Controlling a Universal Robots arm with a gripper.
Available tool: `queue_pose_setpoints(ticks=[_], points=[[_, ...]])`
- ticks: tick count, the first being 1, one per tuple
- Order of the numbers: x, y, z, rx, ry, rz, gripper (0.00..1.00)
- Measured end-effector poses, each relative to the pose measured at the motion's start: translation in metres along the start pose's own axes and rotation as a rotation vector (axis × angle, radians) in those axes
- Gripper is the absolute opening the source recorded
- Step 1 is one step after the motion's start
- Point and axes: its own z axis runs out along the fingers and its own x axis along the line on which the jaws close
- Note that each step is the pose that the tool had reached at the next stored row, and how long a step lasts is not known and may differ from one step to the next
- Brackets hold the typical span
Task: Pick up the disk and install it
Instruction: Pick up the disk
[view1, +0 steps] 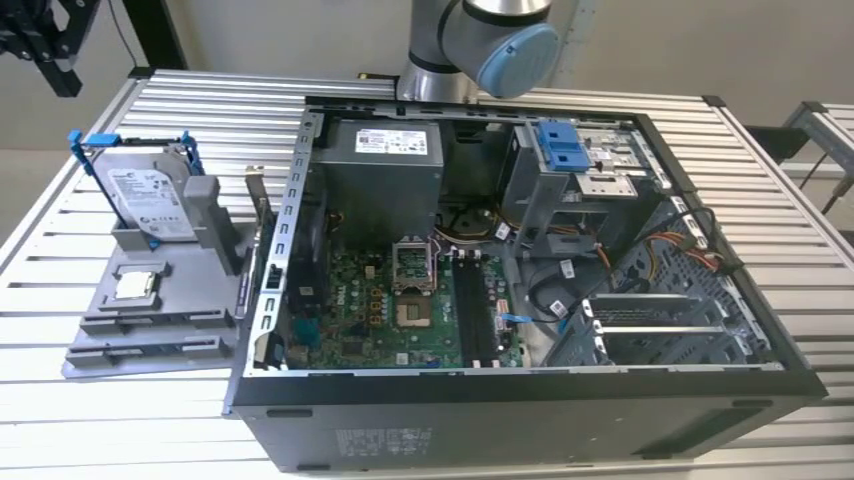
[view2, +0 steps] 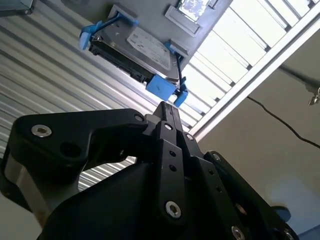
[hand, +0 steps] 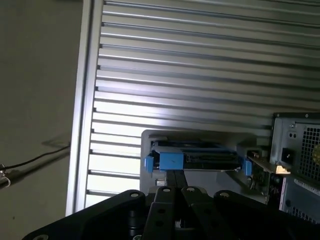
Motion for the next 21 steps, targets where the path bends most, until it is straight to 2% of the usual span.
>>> queue_pose_setpoints(ticks=[5,21], points=[[0.0000,0.0000,0.0000,-0.0008,0.0035,-0.069,0.00],[0.0000,0.0000,0.0000,-0.0055,0.0178,-0.360,0.00]])
